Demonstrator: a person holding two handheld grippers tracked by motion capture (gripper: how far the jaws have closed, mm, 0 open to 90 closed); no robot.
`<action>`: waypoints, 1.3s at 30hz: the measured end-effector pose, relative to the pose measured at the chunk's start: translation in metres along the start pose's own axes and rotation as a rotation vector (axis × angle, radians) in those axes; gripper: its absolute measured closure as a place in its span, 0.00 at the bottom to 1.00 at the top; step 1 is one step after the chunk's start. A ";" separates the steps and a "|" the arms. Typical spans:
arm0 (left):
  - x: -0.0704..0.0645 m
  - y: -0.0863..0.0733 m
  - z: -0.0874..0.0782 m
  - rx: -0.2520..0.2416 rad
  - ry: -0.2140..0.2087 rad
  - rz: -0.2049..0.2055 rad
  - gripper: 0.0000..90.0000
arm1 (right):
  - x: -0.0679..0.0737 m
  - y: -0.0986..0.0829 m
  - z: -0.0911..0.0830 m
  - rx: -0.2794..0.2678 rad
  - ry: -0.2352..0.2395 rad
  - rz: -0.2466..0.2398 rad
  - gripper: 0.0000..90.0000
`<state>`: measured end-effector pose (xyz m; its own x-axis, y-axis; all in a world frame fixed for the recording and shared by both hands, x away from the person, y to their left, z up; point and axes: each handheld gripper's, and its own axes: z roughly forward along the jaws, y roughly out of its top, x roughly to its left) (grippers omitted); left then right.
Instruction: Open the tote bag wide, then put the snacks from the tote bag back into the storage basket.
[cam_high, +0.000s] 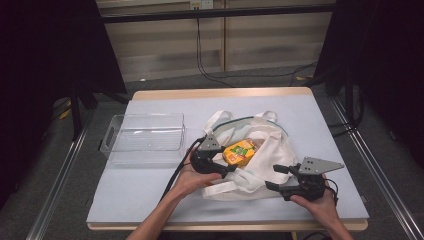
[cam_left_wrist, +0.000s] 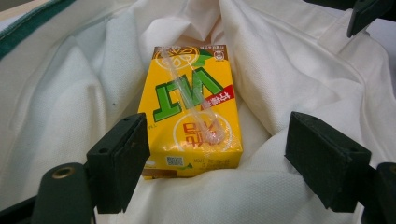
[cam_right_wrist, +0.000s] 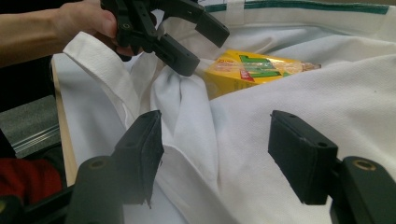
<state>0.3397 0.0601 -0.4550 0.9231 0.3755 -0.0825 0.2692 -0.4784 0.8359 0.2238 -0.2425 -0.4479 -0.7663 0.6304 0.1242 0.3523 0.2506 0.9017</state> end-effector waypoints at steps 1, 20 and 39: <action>0.001 0.000 0.000 0.001 0.001 -0.007 0.24 | 0.000 0.000 -0.001 -0.003 0.000 0.001 0.39; 0.014 -0.004 0.011 0.009 0.001 -0.034 0.23 | 0.000 0.000 0.002 0.008 0.020 0.006 0.38; 0.011 -0.004 0.023 0.065 0.015 -0.004 0.29 | -0.001 0.000 0.005 0.017 0.028 0.005 0.38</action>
<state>0.3554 0.0480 -0.4721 0.9178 0.3895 -0.0773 0.2909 -0.5269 0.7986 0.2273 -0.2400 -0.4498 -0.7792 0.6109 0.1399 0.3647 0.2605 0.8939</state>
